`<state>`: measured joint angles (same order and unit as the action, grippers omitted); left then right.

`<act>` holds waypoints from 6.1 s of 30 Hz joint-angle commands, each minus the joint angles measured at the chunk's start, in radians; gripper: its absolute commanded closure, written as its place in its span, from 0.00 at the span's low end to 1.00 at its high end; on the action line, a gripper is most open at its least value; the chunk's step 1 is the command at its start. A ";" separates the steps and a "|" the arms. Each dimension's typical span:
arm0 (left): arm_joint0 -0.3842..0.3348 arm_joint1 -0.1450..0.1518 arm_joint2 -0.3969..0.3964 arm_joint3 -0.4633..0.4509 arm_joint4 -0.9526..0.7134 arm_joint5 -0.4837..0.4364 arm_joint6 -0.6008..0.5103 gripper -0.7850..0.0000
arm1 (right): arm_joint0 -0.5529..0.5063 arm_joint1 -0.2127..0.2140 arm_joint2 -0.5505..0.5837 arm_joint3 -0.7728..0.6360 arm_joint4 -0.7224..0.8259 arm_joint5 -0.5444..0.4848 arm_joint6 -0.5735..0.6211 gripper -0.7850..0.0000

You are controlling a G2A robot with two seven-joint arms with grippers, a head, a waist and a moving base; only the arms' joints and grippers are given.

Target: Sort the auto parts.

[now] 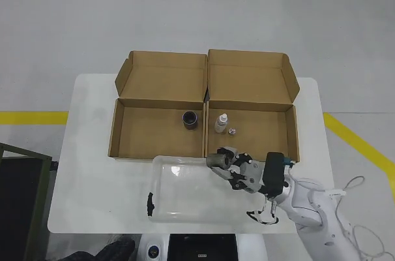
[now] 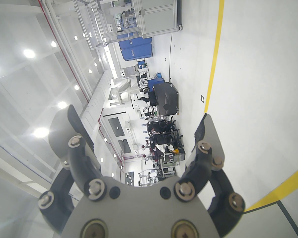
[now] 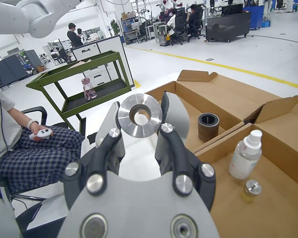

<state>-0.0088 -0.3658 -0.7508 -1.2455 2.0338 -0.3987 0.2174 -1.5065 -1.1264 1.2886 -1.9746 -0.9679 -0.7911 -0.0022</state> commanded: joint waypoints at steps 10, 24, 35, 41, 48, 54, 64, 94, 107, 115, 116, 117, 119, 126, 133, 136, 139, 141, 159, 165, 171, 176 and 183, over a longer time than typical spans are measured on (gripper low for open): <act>0.000 0.000 0.000 0.000 0.000 0.000 0.000 0.00 | 0.007 0.003 0.010 0.005 0.002 0.012 0.009 1.00; 0.000 0.000 0.000 0.000 0.000 0.000 0.000 0.00 | 0.185 -0.021 -0.149 0.111 -0.035 0.110 0.139 1.00; 0.000 0.000 0.000 0.000 0.000 0.000 0.000 0.00 | 0.382 -0.059 -0.306 0.215 -0.107 0.212 0.262 1.00; 0.000 0.000 0.000 0.000 0.000 0.000 0.000 0.00 | 0.477 -0.082 -0.364 0.288 -0.118 0.266 0.307 1.00; 0.000 0.000 0.000 0.000 0.000 0.000 0.000 0.00 | 0.559 -0.107 -0.433 0.351 -0.158 0.312 0.379 1.00; 0.000 0.000 0.000 0.000 0.000 0.000 0.000 0.00 | 0.600 -0.126 -0.475 0.409 -0.174 0.333 0.408 1.00; 0.000 0.000 0.000 0.000 0.000 0.000 0.000 0.00 | 0.656 -0.150 -0.523 0.463 -0.213 0.345 0.484 1.00; 0.000 0.000 0.000 0.000 0.000 0.000 0.000 0.00 | 0.749 -0.214 -0.613 0.588 -0.268 0.322 0.612 0.79; 0.000 0.000 0.000 0.000 0.000 0.000 0.000 0.00 | 0.742 -0.220 -0.596 0.574 -0.285 0.303 0.619 0.64; 0.000 0.000 0.000 0.000 0.000 0.000 0.000 0.00 | 0.705 -0.207 -0.555 0.468 -0.304 0.277 0.614 0.64; 0.000 0.000 0.000 0.000 0.000 0.000 0.000 0.00 | 0.697 -0.205 -0.551 0.443 -0.312 0.273 0.615 0.64; 0.000 0.000 0.000 0.000 0.000 0.000 0.000 0.00 | 0.687 -0.202 -0.547 0.416 -0.319 0.270 0.615 0.64; 0.000 0.000 0.000 0.000 0.000 0.000 0.000 0.00 | 0.664 -0.196 -0.537 0.359 -0.333 0.267 0.614 0.63; 0.000 0.000 0.000 0.000 0.000 0.000 0.000 0.00 | 0.570 -0.173 -0.469 0.218 -0.321 0.241 0.575 0.63; 0.000 0.000 0.000 0.000 0.000 0.000 0.000 0.00 | 0.433 -0.137 -0.339 0.121 -0.314 0.228 0.483 0.62; 0.000 0.000 0.000 0.000 0.000 0.000 0.000 0.00 | 0.354 -0.119 -0.264 0.078 -0.318 0.218 0.430 0.62; 0.000 0.000 0.000 0.000 0.000 0.000 0.000 0.00 | 0.270 -0.101 -0.186 0.031 -0.328 0.207 0.370 0.62; 0.000 0.000 0.000 0.000 0.000 0.000 0.000 0.00 | 0.212 -0.091 -0.136 -0.003 -0.339 0.204 0.328 0.63; 0.000 0.000 0.000 0.000 0.000 0.000 0.000 0.00 | -0.230 -0.040 0.271 -0.062 -0.394 0.283 -0.134 0.56; 0.000 0.000 0.000 0.000 0.000 0.000 0.000 0.00 | -0.365 -0.036 0.382 -0.054 -0.379 0.316 -0.262 0.51; 0.000 0.000 0.000 0.000 0.000 0.000 0.000 0.00 | -0.457 -0.038 0.439 -0.014 -0.351 0.340 -0.376 0.51; 0.000 0.000 0.000 0.000 0.000 0.000 0.000 0.00 | -0.492 -0.039 0.466 0.018 -0.342 0.348 -0.427 0.26; 0.000 0.000 0.000 0.000 0.000 0.000 0.000 0.00 | -0.504 -0.039 0.488 0.029 -0.338 0.345 -0.446 0.00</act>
<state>-0.0088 -0.3658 -0.7508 -1.2455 2.0338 -0.3987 0.2174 -2.0105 -1.1649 1.7751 -1.9450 -1.3065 -0.4463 -0.4494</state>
